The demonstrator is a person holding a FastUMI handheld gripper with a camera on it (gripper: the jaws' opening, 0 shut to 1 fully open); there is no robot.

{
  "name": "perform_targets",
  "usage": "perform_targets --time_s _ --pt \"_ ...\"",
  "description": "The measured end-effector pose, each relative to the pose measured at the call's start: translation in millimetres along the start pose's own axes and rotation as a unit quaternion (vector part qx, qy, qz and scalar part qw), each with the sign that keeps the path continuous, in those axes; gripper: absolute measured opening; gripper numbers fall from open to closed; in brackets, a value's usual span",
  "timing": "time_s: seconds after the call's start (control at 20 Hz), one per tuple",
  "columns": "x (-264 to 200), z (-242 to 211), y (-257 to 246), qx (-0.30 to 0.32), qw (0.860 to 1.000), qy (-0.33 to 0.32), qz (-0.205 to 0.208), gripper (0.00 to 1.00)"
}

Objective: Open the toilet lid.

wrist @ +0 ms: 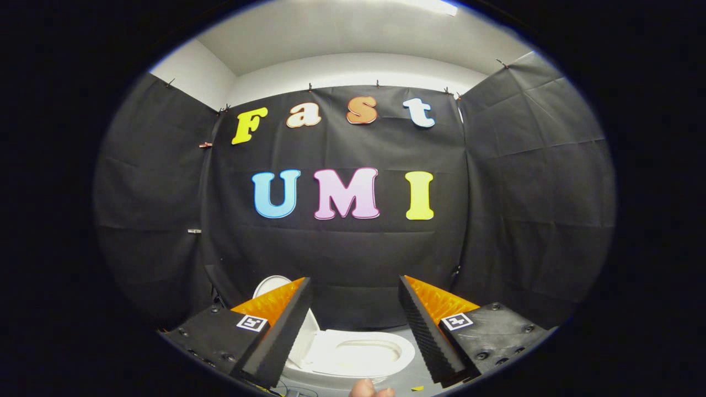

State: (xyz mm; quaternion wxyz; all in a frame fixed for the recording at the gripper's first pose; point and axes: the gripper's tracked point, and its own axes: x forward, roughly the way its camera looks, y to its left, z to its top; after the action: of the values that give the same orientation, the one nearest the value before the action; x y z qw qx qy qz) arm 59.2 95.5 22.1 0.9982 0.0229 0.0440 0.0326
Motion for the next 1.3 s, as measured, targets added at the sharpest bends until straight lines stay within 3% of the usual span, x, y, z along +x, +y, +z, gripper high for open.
perform_targets --time_s 0.35,1.3 --pt "-8 -9 -37 0.009 1.000 0.006 -0.021 0.98" --pt "-39 -37 -66 0.032 0.999 0.022 -0.011 0.97"
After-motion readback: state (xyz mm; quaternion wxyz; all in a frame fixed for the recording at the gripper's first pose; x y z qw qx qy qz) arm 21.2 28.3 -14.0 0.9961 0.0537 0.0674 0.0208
